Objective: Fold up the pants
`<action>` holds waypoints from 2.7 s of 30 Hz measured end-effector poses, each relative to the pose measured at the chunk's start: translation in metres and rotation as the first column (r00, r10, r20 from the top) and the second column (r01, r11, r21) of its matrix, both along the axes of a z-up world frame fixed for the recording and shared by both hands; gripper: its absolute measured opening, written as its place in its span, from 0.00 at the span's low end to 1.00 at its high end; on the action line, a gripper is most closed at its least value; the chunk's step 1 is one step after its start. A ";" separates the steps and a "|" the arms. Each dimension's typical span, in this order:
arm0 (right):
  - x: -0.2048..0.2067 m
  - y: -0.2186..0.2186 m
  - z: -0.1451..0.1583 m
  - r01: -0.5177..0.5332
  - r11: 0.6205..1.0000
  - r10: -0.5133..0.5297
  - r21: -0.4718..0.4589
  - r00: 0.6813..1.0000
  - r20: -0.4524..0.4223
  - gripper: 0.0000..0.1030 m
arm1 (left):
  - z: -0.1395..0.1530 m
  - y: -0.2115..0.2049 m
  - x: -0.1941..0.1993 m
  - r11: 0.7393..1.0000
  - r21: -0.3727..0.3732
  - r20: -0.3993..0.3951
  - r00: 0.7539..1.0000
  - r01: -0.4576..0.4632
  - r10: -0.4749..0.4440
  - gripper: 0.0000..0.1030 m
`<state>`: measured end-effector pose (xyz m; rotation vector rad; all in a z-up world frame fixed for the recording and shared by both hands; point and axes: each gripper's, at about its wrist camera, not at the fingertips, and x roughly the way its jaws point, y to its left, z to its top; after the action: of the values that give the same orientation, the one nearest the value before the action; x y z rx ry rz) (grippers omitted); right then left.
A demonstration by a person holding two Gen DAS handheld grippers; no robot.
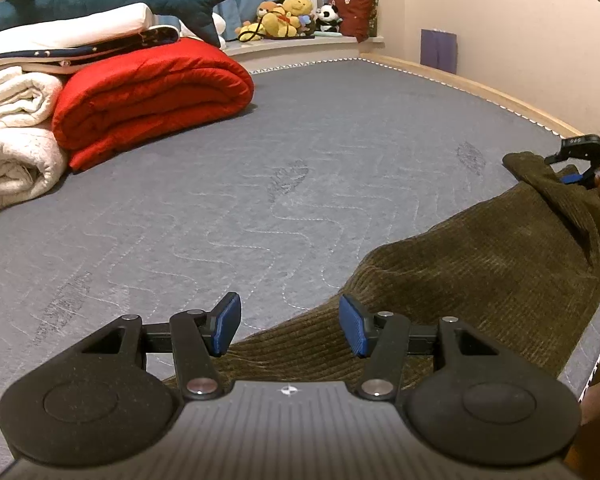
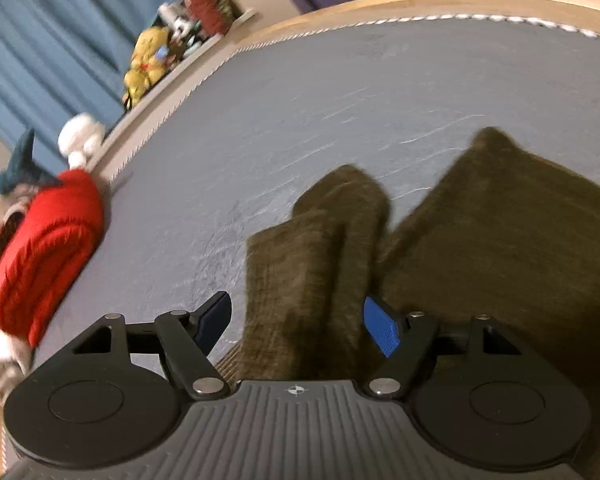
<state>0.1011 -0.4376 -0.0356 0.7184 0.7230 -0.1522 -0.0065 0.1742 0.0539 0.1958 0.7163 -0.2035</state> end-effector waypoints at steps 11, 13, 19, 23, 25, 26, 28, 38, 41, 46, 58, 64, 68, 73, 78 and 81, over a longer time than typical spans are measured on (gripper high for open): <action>0.009 0.010 0.011 0.023 0.996 -0.023 -0.081 1.000 -0.003 0.11 | 0.019 -0.003 0.008 1.000 -0.018 0.040 0.999 0.012 -0.012 0.59; -0.002 0.006 0.024 0.024 0.995 -0.020 -0.094 0.999 0.045 0.10 | 0.021 -0.007 0.008 1.000 -0.017 0.041 0.999 0.022 -0.021 0.59; -0.077 -0.032 0.061 0.288 0.936 -0.287 -0.203 0.957 0.032 0.08 | 0.025 -0.024 0.002 0.998 -0.014 0.056 0.996 0.067 -0.066 0.59; -0.138 -0.065 0.037 0.433 0.883 -0.457 -0.180 0.882 -0.120 0.07 | 0.019 -0.033 0.000 0.995 0.008 0.041 0.994 0.098 -0.098 0.61; -0.147 -0.069 0.016 0.427 0.881 -0.463 -0.201 0.865 -0.193 0.07 | 0.014 -0.036 0.001 0.995 0.027 0.031 0.995 0.098 -0.098 0.67; -0.150 -0.073 0.007 0.431 0.880 -0.468 -0.201 0.857 -0.213 0.08 | 0.013 -0.036 0.003 0.995 0.030 0.026 0.995 0.094 -0.095 0.68; -0.152 -0.084 -0.007 0.443 0.886 -0.463 -0.135 0.862 -0.209 0.11 | 0.011 -0.036 0.003 0.996 0.028 0.018 0.996 0.085 -0.086 0.68; -0.133 -0.108 -0.018 0.458 0.887 -0.462 -0.062 0.873 -0.158 0.27 | 0.005 -0.008 0.005 0.999 0.031 -0.004 1.000 -0.019 0.019 0.69; -0.130 -0.107 -0.016 0.458 0.882 -0.471 -0.115 0.868 -0.158 0.11 | 0.001 0.004 0.010 0.997 0.035 -0.028 0.997 -0.066 0.067 0.69; -0.144 -0.082 0.032 0.512 0.821 -0.528 -0.252 0.849 0.004 0.09 | 0.000 0.016 0.013 0.994 0.028 -0.053 0.993 -0.104 0.105 0.69; -0.132 -0.096 0.010 0.588 0.715 -0.666 -0.377 0.737 -0.112 0.33 | -0.006 0.055 0.002 0.985 0.027 -0.096 0.980 -0.172 0.174 0.69; -0.114 -0.074 0.039 0.581 0.645 -0.643 -0.496 0.764 0.057 0.50 | -0.018 0.084 -0.008 0.966 0.037 -0.130 0.958 -0.255 0.257 0.79; -0.088 -0.051 0.041 0.480 0.760 -0.500 -0.438 0.863 0.078 0.61 | -0.030 0.099 -0.013 0.945 0.039 -0.171 0.930 -0.324 0.326 0.83; -0.040 -0.011 0.021 0.142 0.953 -0.154 -0.266 0.988 -0.024 0.66 | -0.050 0.097 -0.022 0.961 0.051 -0.246 0.929 -0.272 0.276 0.74; -0.005 0.026 -0.003 -0.037 0.989 0.018 -0.144 0.991 -0.132 0.66 | -0.046 0.086 -0.048 0.976 0.186 -0.219 0.964 -0.113 0.153 0.31; 0.008 0.027 -0.011 0.020 0.993 -0.041 -0.118 0.983 -0.177 0.66 | -0.048 0.087 -0.062 0.966 0.246 -0.209 0.969 -0.075 0.129 0.31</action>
<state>0.1095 -0.4103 -0.0469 0.6096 0.8680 -0.2875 -0.0690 0.2616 0.0062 0.3665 0.9734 -0.0398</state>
